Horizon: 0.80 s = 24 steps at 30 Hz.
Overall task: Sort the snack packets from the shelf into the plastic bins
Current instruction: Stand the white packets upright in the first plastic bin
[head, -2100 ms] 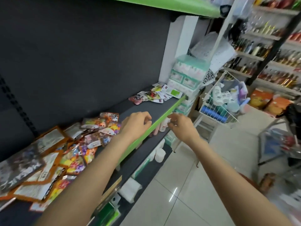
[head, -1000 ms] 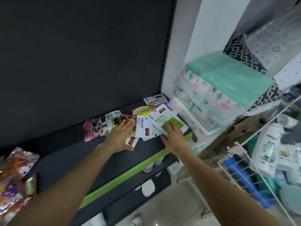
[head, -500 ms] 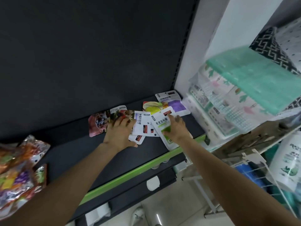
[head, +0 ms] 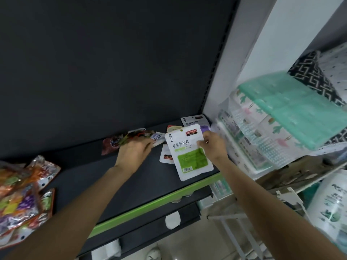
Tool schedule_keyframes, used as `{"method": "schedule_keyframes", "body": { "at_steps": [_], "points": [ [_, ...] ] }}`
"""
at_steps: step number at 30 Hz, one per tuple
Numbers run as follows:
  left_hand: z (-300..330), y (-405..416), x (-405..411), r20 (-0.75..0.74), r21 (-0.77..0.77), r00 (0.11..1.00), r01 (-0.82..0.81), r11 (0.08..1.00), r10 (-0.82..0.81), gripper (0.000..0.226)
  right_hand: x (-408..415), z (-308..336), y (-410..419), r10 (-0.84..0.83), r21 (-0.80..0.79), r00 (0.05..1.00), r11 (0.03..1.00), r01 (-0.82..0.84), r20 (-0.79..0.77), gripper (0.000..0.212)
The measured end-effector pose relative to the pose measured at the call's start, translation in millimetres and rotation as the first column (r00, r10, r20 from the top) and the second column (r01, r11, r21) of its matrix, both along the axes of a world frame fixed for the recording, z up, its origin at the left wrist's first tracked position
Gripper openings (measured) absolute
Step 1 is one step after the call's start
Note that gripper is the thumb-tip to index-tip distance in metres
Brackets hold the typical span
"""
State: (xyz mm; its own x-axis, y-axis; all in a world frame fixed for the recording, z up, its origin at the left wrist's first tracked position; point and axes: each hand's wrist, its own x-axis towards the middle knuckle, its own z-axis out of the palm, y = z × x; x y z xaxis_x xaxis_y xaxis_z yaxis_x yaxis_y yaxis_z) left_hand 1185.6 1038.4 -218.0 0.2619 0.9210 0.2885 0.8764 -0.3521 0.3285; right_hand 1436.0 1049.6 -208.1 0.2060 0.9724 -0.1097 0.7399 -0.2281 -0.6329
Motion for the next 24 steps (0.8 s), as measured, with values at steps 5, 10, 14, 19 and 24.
{"method": "schedule_keyframes", "body": {
  "at_steps": [5,10,14,19,24],
  "points": [
    [19,8,-1,0.202,-0.112,0.935,-0.273,0.955,0.291,0.02,-10,22,7,0.018,0.039,0.991,0.999,-0.023,0.135,0.008],
    [26,6,-11,0.344,-0.169,0.829,-0.408,0.897,0.441,0.02,-19,-16,3,0.038,-0.124,0.998,0.992,-0.032,0.052,0.026],
    [32,5,-21,0.344,-0.195,0.783,-0.481,0.855,0.519,0.021,-20,-27,-3,0.038,-0.142,0.996,0.99,-0.026,0.084,0.024],
    [38,6,-19,0.375,-0.243,0.755,-0.48,0.843,0.538,0.02,-17,-1,7,0.03,0.067,0.991,0.997,-0.022,-0.127,0.01],
    [47,3,-13,0.42,-0.221,0.753,-0.457,0.861,0.508,0.018,-19,31,14,0.113,0.295,0.994,0.95,-0.106,-0.008,0.009]
  ]
}}
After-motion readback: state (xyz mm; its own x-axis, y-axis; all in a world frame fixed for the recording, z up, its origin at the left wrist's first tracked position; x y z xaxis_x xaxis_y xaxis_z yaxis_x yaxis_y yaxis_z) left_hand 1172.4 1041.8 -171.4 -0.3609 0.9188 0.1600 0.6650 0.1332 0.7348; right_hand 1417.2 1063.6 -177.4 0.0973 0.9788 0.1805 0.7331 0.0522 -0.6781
